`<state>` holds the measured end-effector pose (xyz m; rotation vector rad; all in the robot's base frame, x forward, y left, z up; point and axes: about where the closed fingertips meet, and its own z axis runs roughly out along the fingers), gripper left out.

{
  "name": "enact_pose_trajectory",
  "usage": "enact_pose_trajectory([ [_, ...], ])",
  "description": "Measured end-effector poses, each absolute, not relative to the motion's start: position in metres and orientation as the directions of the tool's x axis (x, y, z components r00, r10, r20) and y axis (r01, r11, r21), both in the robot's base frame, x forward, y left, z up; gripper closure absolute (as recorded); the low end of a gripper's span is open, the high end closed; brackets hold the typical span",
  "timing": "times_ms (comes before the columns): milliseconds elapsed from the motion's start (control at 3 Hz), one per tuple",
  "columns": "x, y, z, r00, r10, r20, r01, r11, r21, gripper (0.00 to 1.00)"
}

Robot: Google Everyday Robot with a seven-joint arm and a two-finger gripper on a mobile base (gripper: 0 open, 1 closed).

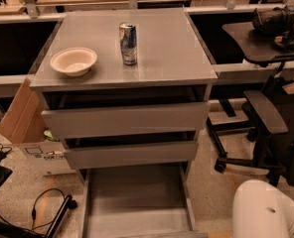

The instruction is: Close bottom drawer

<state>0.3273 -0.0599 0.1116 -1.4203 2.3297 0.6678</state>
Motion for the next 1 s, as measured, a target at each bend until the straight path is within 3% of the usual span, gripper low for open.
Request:
enact_pose_trajectory([
  [333,0.305,-0.029,0.083,-0.459,-0.706,-0.539,-0.888,0.383,0.255,1.00],
  [667,0.318,-0.008,0.085,-0.429,-0.697,-0.575,-0.902,0.361,0.235,1.00],
  [1000,0.379,0.013,0.100,-0.368,-0.705,-0.607,-0.926,0.336,0.171,1.00],
])
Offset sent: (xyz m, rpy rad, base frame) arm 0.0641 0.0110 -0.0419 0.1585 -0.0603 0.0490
